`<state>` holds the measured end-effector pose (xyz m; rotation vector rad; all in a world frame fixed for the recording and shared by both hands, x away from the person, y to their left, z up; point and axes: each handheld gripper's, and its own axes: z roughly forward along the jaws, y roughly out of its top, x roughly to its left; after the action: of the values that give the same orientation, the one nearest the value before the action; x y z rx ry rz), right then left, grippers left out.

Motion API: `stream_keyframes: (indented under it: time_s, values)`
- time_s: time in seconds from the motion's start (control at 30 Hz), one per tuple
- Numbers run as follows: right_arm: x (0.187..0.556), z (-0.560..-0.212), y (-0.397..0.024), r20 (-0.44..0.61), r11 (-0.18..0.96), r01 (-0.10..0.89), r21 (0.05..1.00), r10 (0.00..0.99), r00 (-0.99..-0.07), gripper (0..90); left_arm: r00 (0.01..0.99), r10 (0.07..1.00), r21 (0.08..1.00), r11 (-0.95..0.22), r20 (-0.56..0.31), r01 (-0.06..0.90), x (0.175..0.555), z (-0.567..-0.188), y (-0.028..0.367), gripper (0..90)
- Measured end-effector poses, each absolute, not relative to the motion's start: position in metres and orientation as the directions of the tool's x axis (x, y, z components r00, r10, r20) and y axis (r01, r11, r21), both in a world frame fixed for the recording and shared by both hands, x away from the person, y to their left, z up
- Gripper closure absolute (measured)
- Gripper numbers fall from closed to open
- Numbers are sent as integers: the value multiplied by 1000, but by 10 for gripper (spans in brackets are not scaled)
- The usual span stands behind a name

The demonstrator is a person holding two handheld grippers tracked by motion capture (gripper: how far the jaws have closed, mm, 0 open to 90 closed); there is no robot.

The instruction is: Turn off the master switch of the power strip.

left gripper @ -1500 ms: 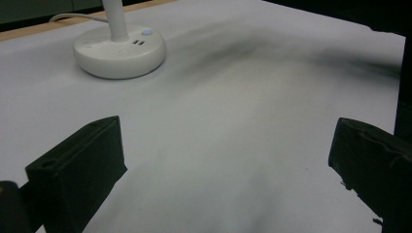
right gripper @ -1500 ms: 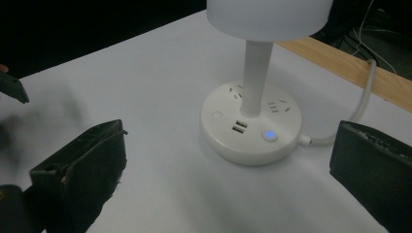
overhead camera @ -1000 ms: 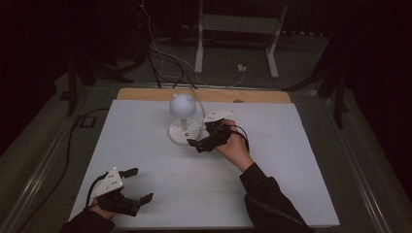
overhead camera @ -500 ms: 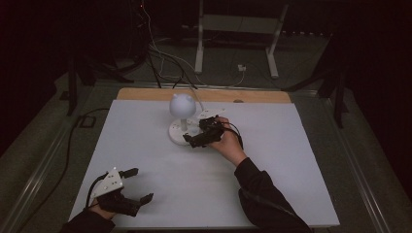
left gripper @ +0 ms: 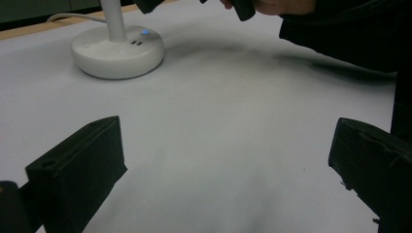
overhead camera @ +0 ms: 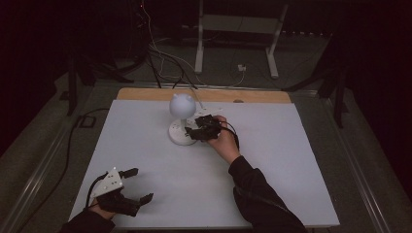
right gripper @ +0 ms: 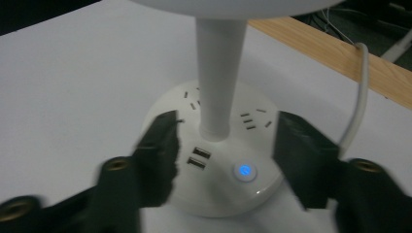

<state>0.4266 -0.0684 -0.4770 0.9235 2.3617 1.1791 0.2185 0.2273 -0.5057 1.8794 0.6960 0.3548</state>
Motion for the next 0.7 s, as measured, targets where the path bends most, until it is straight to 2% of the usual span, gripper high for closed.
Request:
stream_keyframes:
  time_s: [0.3,0.33,0.37,0.43,0.47,0.7]
  values:
    - [434,-483,-73,-29,439,412,799,711,-702,744,787,612,912,-279,-74,302,219,-506,227,3]
    - [434,-483,-73,-29,439,412,799,711,-702,744,787,612,912,-279,-74,302,219,-506,227,3]
    - [435,-484,-74,-24,436,422,795,717,-697,795,787,612,911,-280,-73,302,219,-506,227,3]
    - [436,-485,-74,-18,435,430,791,720,-694,821,787,612,911,-280,-73,302,219,-506,227,3]
    - [438,-487,-75,-2,431,452,781,725,-688,873,787,612,911,-280,-73,302,219,-506,227,3]
    - [440,-493,-74,2,432,466,772,731,-683,900,787,612,910,-278,-79,307,219,-506,228,3]
